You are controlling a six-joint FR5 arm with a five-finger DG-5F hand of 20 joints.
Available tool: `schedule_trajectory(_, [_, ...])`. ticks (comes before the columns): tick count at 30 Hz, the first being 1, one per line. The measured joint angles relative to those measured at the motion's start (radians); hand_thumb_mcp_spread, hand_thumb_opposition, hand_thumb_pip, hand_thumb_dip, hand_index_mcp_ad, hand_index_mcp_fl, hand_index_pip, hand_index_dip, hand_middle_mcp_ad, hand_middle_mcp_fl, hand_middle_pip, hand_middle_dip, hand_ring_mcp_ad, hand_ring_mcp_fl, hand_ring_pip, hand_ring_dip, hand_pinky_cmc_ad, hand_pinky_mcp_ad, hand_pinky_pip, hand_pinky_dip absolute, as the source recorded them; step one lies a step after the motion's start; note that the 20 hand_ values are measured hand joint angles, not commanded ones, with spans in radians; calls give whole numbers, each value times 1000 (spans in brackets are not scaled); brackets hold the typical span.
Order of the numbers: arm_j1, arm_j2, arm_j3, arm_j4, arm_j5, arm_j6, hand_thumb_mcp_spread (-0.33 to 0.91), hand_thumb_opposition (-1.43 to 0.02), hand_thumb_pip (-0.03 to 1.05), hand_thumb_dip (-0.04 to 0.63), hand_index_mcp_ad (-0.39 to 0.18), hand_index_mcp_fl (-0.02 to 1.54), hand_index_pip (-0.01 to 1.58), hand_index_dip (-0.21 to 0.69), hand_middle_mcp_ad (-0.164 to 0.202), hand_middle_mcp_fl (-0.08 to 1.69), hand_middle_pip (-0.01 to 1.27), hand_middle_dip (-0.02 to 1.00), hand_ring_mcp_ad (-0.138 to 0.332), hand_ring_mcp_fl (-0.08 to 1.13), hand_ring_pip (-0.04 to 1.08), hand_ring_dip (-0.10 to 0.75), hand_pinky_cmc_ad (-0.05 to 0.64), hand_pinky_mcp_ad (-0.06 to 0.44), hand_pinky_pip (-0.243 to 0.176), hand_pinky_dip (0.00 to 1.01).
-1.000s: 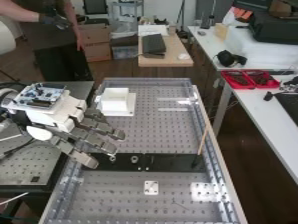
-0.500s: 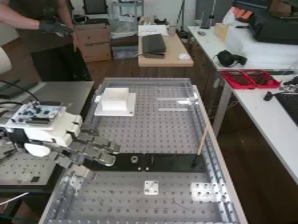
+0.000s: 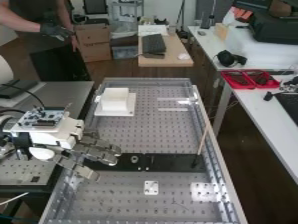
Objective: Grab the smaller nut and place it in the white container
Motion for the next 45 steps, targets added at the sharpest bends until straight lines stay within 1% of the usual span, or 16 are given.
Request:
schedule_trajectory(1, [-1,-1,0,1,-2,-3,429,-836,641,222,-143,66,1442,61,51,122,119,225,147,2,86,82,429,309,-75,326])
schedule_trajectory(2, [-1,-2,0,2,-6,-8,449,-848,641,225,-152,66,1442,61,51,122,117,222,148,2,86,82,429,309,-75,312])
schedule_trajectory(3, [-2,-4,0,2,-10,-10,449,-848,642,237,-154,66,1438,61,52,122,117,225,145,0,82,82,429,309,-65,302])
schedule_trajectory(4, [-2,-5,0,2,-12,-10,449,-848,648,239,-152,66,1438,61,51,122,117,227,129,0,82,82,435,312,-58,290])
schedule_trajectory(5, [-2,-6,0,2,-13,-11,450,-848,648,239,-152,66,1438,58,51,122,117,227,129,2,82,82,417,312,-58,286])
schedule_trajectory(6, [-2,-6,-1,4,-16,-12,450,-848,648,239,-152,66,1436,52,51,122,117,227,129,2,82,82,417,314,-58,286])
schedule_trajectory(7, [-1,-7,-2,7,-19,-12,450,-848,648,239,-152,73,1445,56,51,122,120,227,129,2,82,82,396,297,-58,271])
schedule_trajectory(9, [0,-8,-3,9,-23,-11,449,-857,648,239,-166,66,1457,68,49,119,120,229,129,3,87,82,394,295,-42,253])
schedule_trajectory(10, [0,-9,-3,9,-24,-10,459,-866,648,253,-171,72,1464,68,49,136,120,230,129,0,87,82,394,291,-24,241])
schedule_trajectory(12, [0,-11,-3,9,-25,-5,457,-866,648,253,-173,70,1456,63,49,138,120,232,131,0,87,82,394,295,-24,227])
schedule_trajectory(13, [0,-12,-3,9,-25,-3,457,-866,648,253,-173,72,1478,63,51,138,120,232,133,0,87,82,394,291,-24,225])
schedule_trajectory(17, [0,-21,-4,8,-26,-1,459,-866,648,253,-173,103,1477,70,51,138,120,232,122,0,87,82,398,295,-24,227])
schedule_trajectory(19, [1,-26,-5,10,-27,-2,459,-866,648,253,-169,120,1487,77,51,138,120,232,122,0,87,82,398,295,-28,206])
schedule_trajectory(22, [4,-34,-6,12,-28,-3,459,-866,648,253,-169,120,1487,77,51,138,120,232,122,0,87,82,379,291,-24,208])
schedule_trajectory(26, [6,-42,-9,17,-27,2,459,-866,648,253,-173,141,1487,77,49,138,120,232,122,0,87,82,379,295,-12,209])
schedule_trajectory(45, [8,-67,-28,40,-19,12,459,-866,648,253,-173,141,1491,77,51,138,120,232,122,0,87,82,379,295,-12,209])
